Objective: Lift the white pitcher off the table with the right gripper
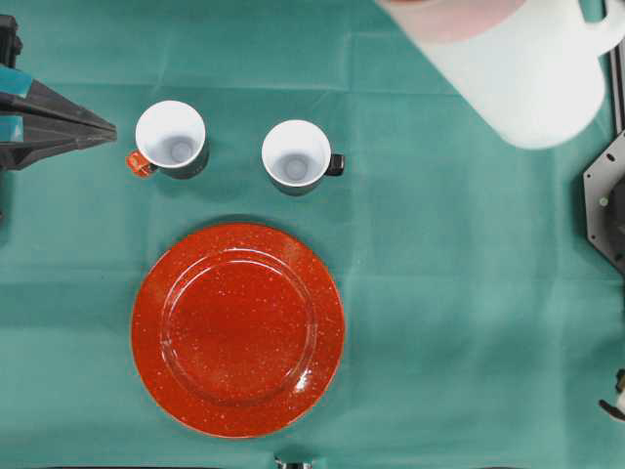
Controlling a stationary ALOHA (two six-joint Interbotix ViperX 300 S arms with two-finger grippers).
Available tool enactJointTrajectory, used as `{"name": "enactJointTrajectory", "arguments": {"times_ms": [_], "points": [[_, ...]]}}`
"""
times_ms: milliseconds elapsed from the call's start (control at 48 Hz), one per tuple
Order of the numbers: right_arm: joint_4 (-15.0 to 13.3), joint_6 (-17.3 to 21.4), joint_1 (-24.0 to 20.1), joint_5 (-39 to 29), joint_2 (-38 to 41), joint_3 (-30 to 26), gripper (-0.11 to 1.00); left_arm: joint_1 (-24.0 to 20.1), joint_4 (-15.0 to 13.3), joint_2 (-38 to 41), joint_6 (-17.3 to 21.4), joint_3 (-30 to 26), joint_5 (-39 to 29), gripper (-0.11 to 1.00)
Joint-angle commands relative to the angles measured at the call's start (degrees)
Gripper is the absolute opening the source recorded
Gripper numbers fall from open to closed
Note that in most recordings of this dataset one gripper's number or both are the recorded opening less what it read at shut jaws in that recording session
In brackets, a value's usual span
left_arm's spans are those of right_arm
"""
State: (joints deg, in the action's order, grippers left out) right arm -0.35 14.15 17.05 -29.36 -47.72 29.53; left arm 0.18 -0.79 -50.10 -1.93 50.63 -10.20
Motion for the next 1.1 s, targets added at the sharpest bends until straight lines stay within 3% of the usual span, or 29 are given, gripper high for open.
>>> {"name": "enactJointTrajectory", "arguments": {"times_ms": [0,208,375,605,876,1084], "points": [[0.0,0.1,-0.1,-2.7,2.4,-0.4,0.25,0.1,0.0,0.2,0.1,-1.6,-0.2,0.02],[-0.4,-0.2,-0.1,-6.5,9.9,-0.2,0.25,0.1,0.0,0.2,-0.1,-1.6,-1.8,0.02],[-3.1,-0.2,0.4,-5.4,16.3,-1.0,0.25,0.1,0.0,0.2,-0.1,-1.6,-2.7,0.02],[-7.5,0.1,3.3,4.5,25.7,-4.7,0.25,0.1,0.0,0.2,-0.1,-1.6,-3.6,0.02],[-7.0,0.7,7.5,17.2,29.9,-3.5,0.25,0.2,0.0,0.2,-0.1,-1.5,-4.1,0.02],[-4.7,2.5,10.0,24.3,32.3,0.4,0.25,0.2,0.0,0.3,-0.1,-1.5,-4.7,0.02]]}}
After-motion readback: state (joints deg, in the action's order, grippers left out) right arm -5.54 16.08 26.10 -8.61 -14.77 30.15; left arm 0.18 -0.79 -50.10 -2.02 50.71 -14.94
